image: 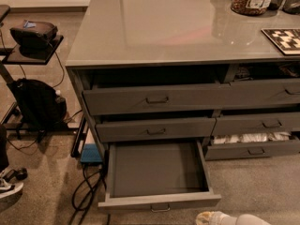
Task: Close bottom drawer
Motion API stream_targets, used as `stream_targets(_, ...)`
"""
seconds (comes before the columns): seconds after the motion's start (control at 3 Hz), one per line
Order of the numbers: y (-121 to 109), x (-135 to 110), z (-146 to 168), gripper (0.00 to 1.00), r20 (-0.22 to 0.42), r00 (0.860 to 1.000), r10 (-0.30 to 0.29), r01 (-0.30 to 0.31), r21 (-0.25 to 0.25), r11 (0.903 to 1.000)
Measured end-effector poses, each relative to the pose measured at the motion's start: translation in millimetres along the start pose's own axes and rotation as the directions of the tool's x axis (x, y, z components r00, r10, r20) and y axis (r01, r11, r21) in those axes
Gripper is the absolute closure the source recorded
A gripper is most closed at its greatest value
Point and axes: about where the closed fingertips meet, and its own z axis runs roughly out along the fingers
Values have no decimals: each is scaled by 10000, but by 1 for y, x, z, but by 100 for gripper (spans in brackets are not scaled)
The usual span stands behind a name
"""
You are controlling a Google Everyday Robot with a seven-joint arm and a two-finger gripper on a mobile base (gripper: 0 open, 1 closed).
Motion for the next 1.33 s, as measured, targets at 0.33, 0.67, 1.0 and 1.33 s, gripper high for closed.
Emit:
stream_targets(0.33, -1, 19, 18, 100, -41, 9996, 280, -279, 216, 9994)
stream_targets(0.67, -7, 47, 41, 100, -34, 9988, 483, -481, 569, 9972)
stream_targets(1.0, -19, 69, 63, 100, -85, 9982, 594, -583, 952, 9938)
stream_targets(1.33, -30, 86, 85, 100, -104, 9971, 760, -744, 1092, 9912)
